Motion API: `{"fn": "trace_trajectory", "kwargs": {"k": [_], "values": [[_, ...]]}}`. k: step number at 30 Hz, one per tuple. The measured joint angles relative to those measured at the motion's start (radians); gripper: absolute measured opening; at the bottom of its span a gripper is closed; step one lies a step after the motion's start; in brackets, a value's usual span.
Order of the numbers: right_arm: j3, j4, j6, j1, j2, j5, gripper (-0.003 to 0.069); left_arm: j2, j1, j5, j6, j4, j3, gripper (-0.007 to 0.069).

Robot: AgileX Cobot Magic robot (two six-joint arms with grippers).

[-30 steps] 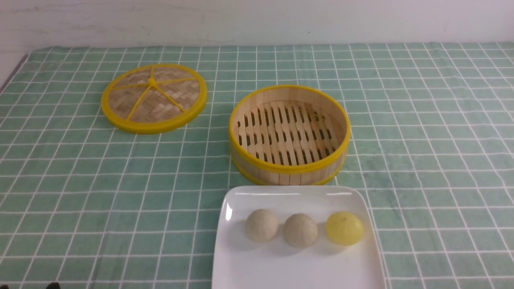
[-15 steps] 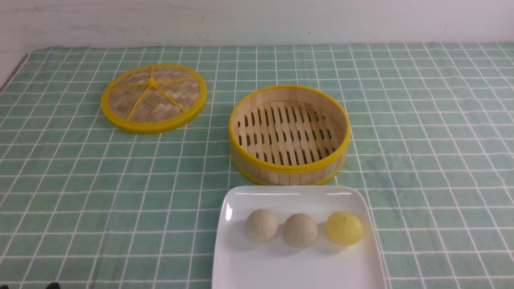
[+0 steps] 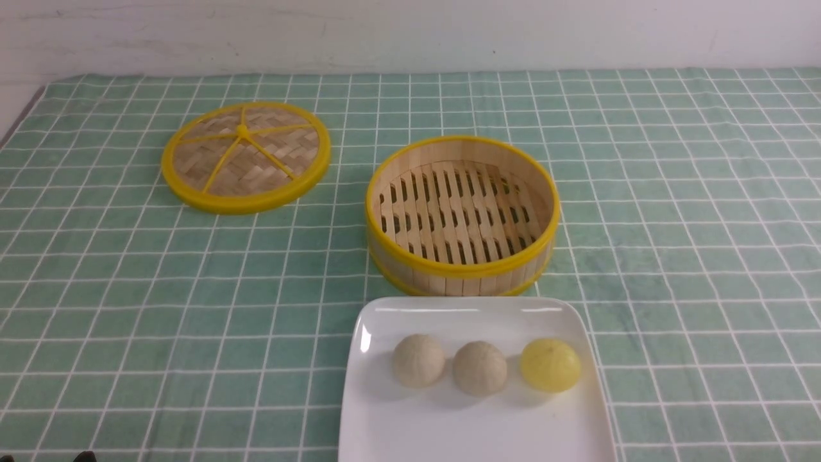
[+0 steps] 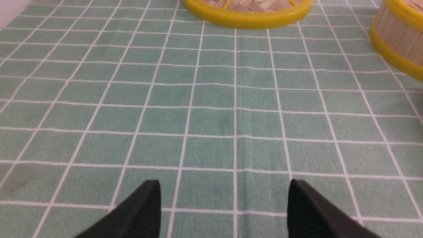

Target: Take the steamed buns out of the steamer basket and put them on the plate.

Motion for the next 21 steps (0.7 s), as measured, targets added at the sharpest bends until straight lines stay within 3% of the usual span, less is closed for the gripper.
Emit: {"fn": "trace_trajectory", "kwargs": {"k": [7, 21], "values": [[0.000, 0.182, -0.323, 0.000, 0.000, -0.007, 0.0212, 0.000, 0.000, 0.000, 0.000, 0.000, 0.000, 0.0512], [0.000, 0.210, -0.354, 0.000, 0.000, -0.007, 0.0227, 0.000, 0.000, 0.000, 0.000, -0.001, 0.000, 0.0512]]}}
